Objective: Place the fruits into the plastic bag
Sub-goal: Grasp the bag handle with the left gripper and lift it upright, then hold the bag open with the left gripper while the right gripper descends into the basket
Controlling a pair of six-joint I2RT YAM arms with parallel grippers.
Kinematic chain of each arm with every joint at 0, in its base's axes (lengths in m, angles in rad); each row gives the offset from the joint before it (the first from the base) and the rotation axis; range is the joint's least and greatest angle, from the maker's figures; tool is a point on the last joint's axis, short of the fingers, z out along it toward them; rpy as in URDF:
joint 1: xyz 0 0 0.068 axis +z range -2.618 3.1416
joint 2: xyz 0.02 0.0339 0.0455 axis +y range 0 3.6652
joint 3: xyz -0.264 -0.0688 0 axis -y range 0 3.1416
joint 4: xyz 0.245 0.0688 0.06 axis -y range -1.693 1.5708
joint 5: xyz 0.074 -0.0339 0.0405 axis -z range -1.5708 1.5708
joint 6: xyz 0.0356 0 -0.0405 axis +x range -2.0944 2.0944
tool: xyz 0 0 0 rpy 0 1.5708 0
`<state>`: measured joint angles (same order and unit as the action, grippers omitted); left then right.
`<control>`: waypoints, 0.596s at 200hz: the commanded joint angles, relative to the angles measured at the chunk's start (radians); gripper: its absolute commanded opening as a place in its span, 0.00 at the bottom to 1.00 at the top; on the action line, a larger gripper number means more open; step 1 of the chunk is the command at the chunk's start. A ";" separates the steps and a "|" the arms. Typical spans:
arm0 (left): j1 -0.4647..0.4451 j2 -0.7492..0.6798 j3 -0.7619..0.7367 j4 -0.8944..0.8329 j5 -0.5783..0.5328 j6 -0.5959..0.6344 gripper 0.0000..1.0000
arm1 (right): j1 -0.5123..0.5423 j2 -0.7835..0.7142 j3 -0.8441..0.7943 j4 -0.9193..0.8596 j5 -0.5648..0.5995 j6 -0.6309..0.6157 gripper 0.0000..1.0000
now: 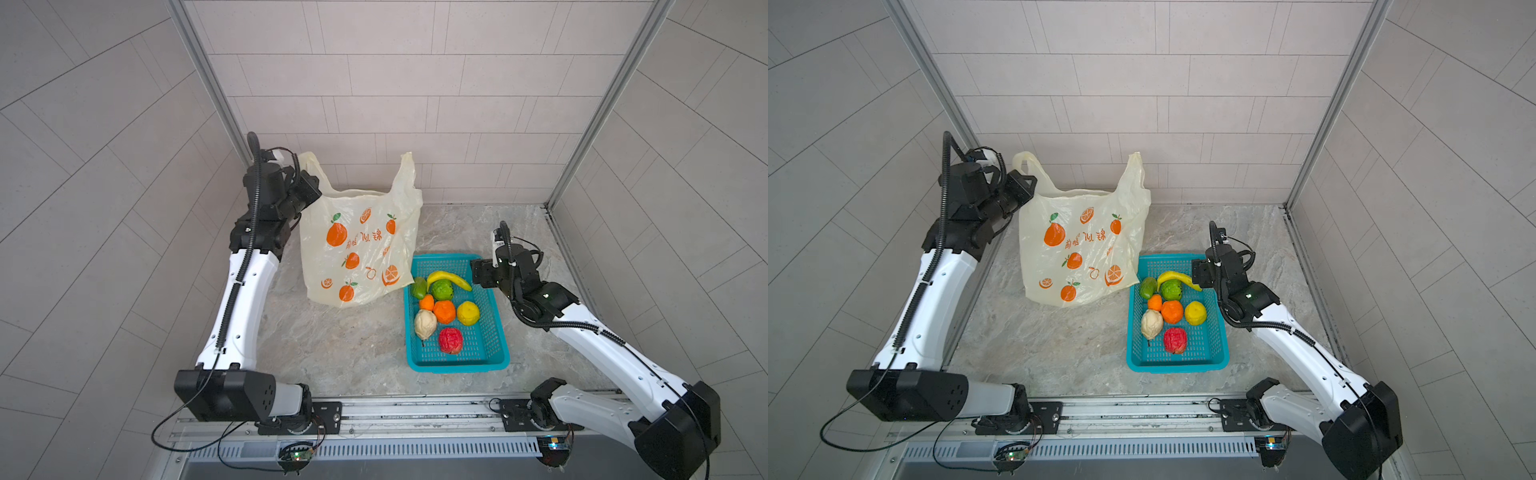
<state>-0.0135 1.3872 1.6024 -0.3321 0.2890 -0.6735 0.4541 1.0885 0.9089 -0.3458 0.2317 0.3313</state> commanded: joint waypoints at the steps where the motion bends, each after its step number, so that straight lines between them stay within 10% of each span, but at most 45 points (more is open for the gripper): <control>1: -0.002 0.001 0.016 0.020 0.010 0.006 0.00 | -0.001 0.005 0.032 -0.012 -0.018 -0.009 0.89; 119: -0.117 0.111 0.122 0.182 -0.007 0.026 0.00 | -0.002 -0.012 0.062 -0.044 -0.042 0.002 0.88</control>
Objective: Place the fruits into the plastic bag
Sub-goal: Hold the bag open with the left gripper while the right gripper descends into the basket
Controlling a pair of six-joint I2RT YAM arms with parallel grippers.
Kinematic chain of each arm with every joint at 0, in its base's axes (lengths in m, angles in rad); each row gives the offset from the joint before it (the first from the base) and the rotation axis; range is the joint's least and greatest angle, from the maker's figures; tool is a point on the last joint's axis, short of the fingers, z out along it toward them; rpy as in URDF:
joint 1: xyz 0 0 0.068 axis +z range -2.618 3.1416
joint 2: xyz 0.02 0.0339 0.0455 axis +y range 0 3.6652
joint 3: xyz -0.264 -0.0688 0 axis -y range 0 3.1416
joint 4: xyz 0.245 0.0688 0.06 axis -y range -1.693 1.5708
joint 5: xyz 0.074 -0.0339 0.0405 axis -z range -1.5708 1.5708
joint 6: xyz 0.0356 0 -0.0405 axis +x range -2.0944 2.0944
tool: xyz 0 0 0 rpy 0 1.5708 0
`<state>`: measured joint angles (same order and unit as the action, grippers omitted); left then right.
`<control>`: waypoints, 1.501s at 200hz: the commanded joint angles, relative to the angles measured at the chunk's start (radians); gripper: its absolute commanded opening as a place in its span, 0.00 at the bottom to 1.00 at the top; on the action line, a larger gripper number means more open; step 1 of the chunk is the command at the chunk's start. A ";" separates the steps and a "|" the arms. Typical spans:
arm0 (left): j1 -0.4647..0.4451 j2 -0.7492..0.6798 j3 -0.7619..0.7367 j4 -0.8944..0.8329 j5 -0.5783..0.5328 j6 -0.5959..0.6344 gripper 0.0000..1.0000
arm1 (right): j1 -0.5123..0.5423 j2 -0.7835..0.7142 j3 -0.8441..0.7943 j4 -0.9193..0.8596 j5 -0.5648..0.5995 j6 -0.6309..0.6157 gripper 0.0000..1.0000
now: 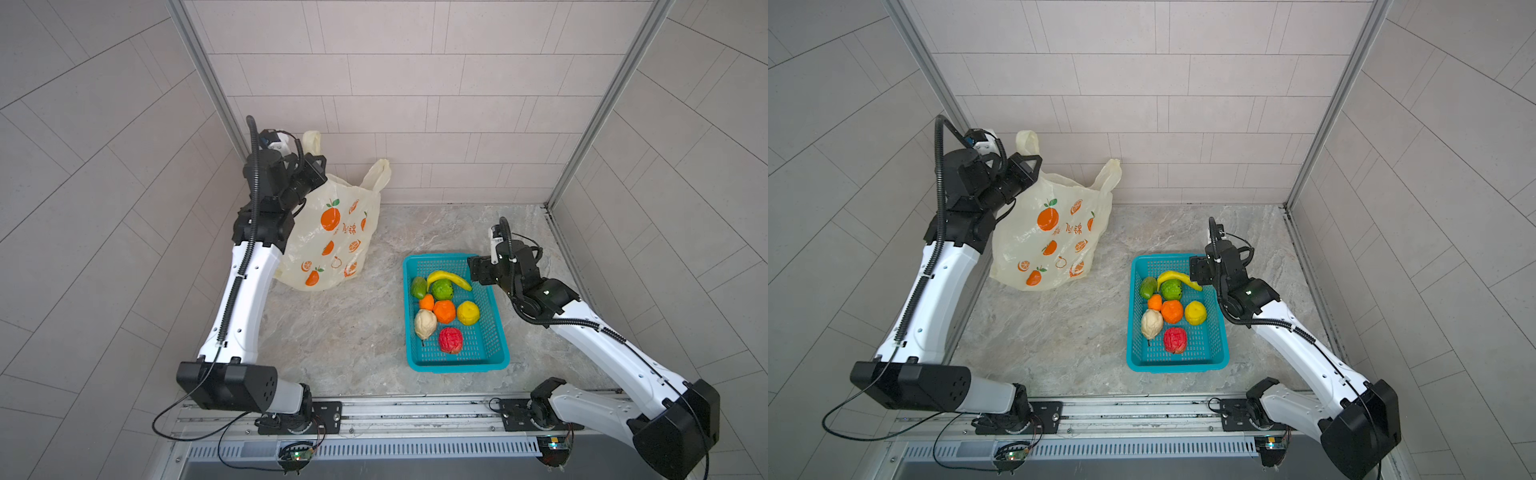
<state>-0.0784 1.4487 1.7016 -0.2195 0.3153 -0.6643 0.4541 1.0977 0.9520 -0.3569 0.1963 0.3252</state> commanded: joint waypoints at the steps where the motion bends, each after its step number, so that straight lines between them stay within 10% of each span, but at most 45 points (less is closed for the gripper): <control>1: -0.055 0.052 0.023 0.072 -0.035 0.018 0.00 | -0.002 -0.023 0.018 -0.034 -0.006 0.008 0.88; 82: -0.206 -0.015 -0.078 0.153 -0.040 0.039 0.00 | -0.002 -0.039 0.026 -0.063 0.011 -0.026 0.88; 181: -0.325 -0.366 -0.712 0.206 -0.070 -0.094 0.00 | 0.012 -0.008 -0.016 -0.072 -0.064 0.058 0.83; 300: -0.422 -0.647 -0.948 0.259 -0.195 0.038 0.00 | 0.226 0.063 -0.122 -0.012 -0.167 -0.072 0.82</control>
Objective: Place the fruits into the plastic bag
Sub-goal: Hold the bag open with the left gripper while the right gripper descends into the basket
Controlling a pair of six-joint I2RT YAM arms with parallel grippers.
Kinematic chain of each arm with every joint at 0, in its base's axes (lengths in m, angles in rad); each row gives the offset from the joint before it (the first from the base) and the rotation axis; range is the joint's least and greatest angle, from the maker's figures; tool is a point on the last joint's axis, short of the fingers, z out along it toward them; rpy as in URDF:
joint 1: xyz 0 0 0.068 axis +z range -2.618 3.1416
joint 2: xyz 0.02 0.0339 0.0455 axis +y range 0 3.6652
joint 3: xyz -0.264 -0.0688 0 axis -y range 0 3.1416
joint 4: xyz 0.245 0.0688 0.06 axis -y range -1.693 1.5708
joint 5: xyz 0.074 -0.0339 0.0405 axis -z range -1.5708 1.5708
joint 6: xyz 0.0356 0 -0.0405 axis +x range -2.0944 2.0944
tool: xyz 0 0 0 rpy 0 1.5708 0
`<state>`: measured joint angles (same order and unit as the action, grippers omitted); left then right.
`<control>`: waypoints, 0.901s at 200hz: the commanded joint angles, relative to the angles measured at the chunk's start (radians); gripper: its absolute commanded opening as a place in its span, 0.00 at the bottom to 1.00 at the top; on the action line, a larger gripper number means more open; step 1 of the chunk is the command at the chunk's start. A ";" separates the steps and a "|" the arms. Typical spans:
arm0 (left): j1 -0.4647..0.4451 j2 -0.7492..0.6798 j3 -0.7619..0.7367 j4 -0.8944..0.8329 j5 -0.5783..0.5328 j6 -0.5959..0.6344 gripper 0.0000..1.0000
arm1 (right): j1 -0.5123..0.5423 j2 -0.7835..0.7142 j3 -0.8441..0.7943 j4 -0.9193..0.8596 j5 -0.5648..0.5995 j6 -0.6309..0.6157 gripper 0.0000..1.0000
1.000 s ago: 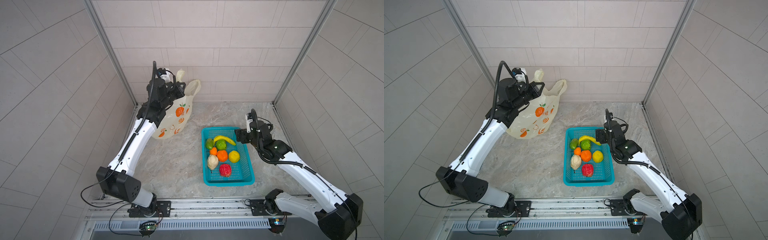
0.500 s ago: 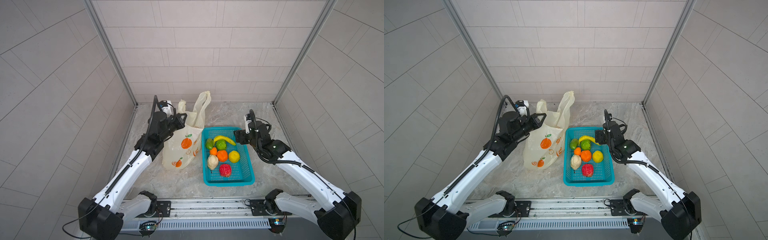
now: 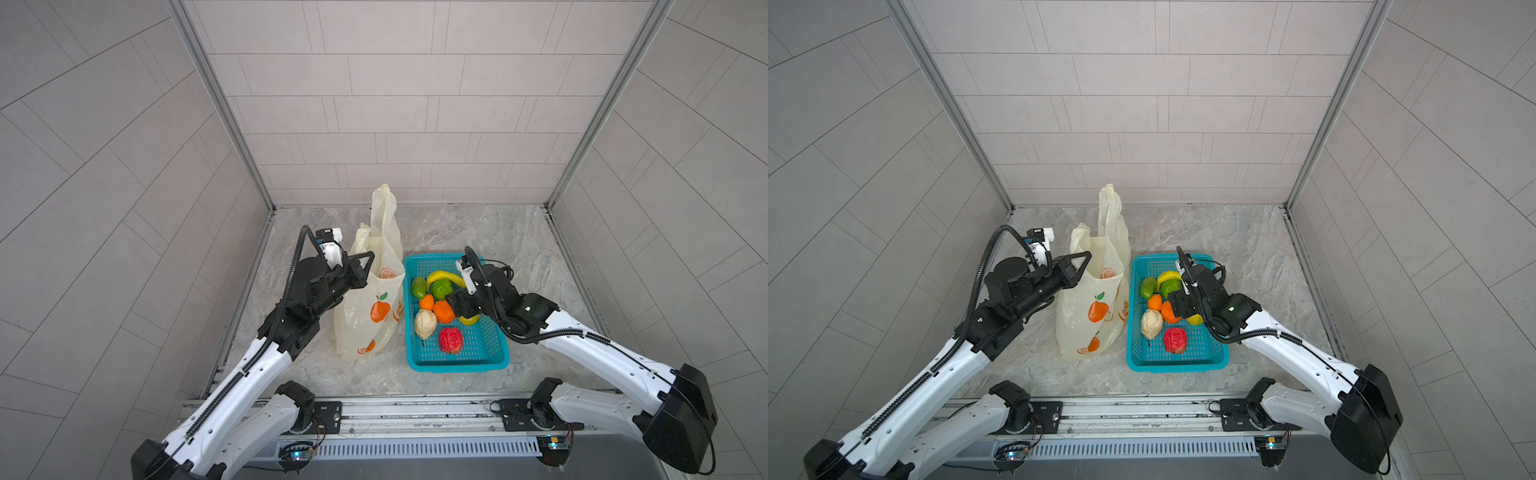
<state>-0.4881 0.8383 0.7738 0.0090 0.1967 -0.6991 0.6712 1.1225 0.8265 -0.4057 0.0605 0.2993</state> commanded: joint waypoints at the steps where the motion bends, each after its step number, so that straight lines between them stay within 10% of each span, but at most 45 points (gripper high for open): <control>1: -0.013 -0.038 -0.021 0.031 -0.079 0.075 0.00 | 0.010 0.042 0.003 0.037 -0.033 -0.047 0.82; 180: -0.111 -0.137 -0.129 0.114 -0.269 0.333 0.00 | 0.173 0.399 0.140 -0.017 -0.127 -0.192 0.84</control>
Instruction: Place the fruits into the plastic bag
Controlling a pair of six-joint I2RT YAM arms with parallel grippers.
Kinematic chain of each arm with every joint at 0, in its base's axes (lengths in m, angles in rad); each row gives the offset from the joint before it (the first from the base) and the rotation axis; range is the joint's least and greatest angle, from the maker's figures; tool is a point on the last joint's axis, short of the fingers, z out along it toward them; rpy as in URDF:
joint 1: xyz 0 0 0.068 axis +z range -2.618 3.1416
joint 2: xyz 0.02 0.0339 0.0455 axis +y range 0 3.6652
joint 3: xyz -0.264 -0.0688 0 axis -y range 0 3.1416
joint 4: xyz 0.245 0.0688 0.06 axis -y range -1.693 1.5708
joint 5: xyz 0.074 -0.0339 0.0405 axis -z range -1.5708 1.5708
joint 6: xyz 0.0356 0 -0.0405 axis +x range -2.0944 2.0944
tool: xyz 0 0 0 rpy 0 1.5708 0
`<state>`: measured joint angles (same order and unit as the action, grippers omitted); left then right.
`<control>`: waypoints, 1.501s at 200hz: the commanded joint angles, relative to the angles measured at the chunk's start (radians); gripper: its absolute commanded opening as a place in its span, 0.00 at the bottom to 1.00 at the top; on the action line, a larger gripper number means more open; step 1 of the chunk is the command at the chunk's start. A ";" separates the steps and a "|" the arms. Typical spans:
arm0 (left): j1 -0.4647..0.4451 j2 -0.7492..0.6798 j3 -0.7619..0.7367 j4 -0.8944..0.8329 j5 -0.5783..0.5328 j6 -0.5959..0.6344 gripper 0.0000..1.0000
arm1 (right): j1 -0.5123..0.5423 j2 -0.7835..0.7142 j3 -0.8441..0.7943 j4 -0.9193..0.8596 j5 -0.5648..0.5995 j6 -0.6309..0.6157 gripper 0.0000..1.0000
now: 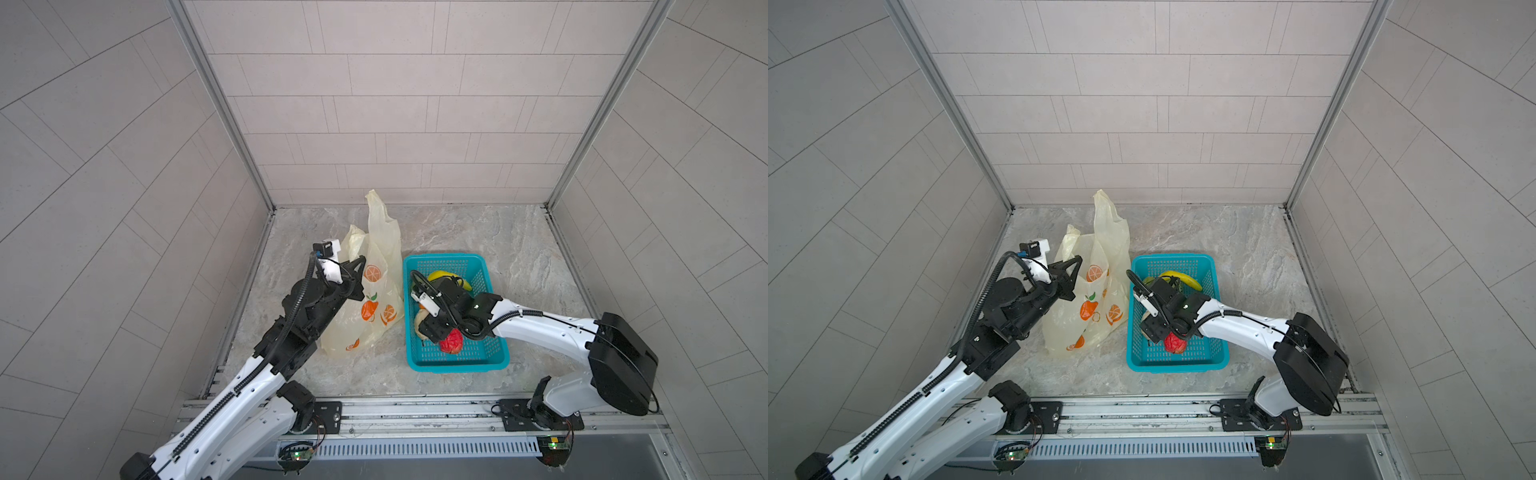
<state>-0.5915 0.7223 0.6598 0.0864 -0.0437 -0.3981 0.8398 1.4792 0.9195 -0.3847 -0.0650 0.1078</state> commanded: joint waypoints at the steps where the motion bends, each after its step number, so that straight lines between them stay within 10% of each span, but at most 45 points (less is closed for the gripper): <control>1: -0.008 -0.022 -0.014 0.035 -0.029 0.032 0.00 | 0.005 0.045 0.048 -0.040 0.000 -0.001 0.84; 91: -0.015 -0.033 -0.019 0.048 -0.050 0.053 0.00 | 0.008 0.106 0.035 -0.039 -0.008 0.019 0.80; 152: -0.017 -0.043 0.011 0.104 -0.081 0.210 0.00 | 0.007 0.126 0.045 -0.037 -0.016 0.027 0.50; 226: -0.016 0.100 0.123 0.338 -0.012 0.547 0.00 | -0.008 -0.110 0.090 -0.025 0.151 0.033 0.40; 300: -0.016 0.001 0.075 0.525 0.196 0.441 0.00 | -0.083 -0.321 0.250 0.082 0.157 0.029 0.39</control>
<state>-0.6029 0.8009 0.7517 0.5385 0.0513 0.0929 0.7677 1.2072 1.1206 -0.3698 0.0807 0.1379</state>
